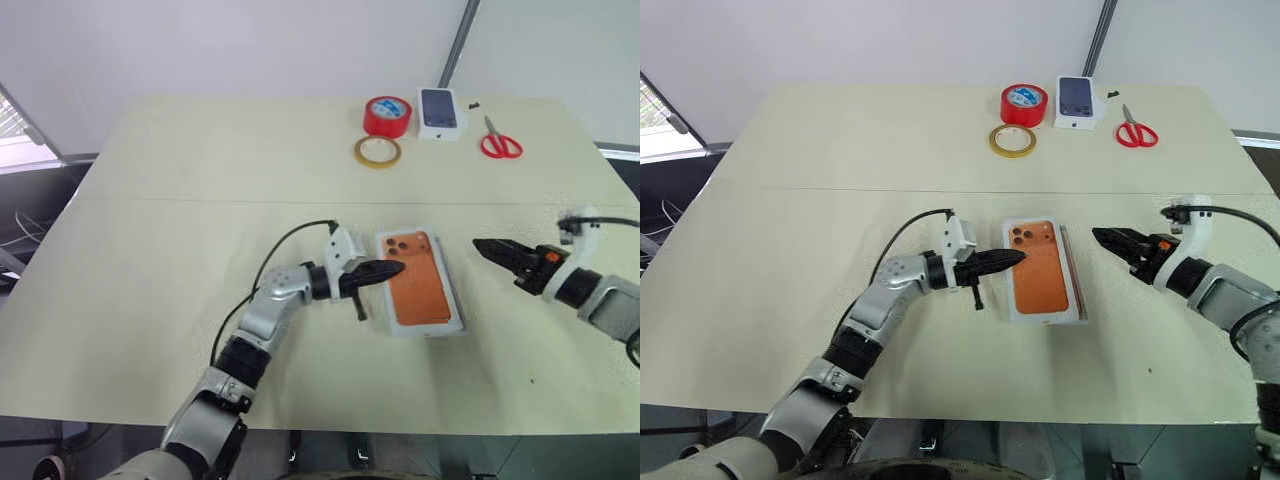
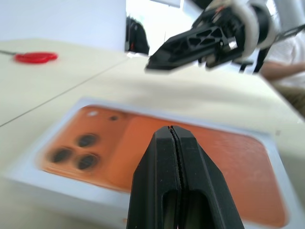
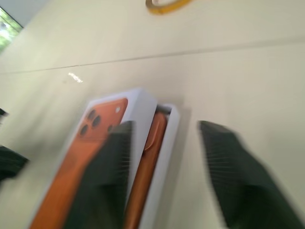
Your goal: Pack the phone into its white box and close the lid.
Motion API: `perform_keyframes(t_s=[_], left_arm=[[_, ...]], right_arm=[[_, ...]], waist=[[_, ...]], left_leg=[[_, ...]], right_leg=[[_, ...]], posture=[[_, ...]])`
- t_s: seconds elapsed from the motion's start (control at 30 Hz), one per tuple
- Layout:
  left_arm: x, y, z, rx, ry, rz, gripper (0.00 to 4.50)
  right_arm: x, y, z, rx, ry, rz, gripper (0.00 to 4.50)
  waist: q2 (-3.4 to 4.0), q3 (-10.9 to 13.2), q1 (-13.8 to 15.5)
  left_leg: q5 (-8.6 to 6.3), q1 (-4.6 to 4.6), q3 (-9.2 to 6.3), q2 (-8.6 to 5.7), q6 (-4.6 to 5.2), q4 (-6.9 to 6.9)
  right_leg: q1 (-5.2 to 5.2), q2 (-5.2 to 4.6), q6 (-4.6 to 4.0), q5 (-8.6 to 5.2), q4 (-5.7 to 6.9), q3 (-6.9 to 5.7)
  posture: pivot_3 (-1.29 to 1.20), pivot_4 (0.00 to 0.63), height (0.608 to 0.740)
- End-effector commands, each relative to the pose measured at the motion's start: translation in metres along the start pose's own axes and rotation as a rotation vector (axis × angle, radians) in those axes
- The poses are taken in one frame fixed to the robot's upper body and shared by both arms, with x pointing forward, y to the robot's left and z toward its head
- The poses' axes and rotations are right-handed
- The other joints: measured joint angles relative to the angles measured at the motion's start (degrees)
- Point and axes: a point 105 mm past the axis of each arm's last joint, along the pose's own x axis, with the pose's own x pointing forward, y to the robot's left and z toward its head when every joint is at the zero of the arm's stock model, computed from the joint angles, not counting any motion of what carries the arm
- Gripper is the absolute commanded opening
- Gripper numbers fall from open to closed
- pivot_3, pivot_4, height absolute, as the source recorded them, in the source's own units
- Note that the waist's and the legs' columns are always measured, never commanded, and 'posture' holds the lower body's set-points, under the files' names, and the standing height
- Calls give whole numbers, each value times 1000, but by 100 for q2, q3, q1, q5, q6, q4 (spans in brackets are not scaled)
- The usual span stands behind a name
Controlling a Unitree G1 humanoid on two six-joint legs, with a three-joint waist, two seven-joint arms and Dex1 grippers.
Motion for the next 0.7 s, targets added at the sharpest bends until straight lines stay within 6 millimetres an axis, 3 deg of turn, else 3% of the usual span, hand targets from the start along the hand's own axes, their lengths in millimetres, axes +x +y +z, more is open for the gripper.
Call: perform_keyframes(t_s=[0.03,0.2,0.43,0.7], left_arm=[[-18,6,11,30,-12,9,0],[-36,8,-4,18,89,19,0],[-4,5,-22,-6,181,15,0],[20,0,-11,-38,131,-23,0]], right_arm=[[1,6,8,-260,-43,-7,17],[7,16,-10,-414,-7,43,17],[13,24,-37,-528,62,98,17],[14,23,-32,-545,30,69,17]], waist=[[2,0,5],[1,0,14],[-1,1,17],[0,1,6]], left_leg=[[0,0,0,0,-1,0],[2,-1,0,-2,-5,3],[2,-2,-1,-10,-5,6],[10,4,-2,-9,-19,2]], right_leg=[[0,-1,0,0,0,0],[1,-6,0,0,-4,1],[5,-12,0,0,-9,0],[1,-10,0,0,3,0]], posture=[[0,150,740],[0,150,740],[0,150,740],[0,150,740]])
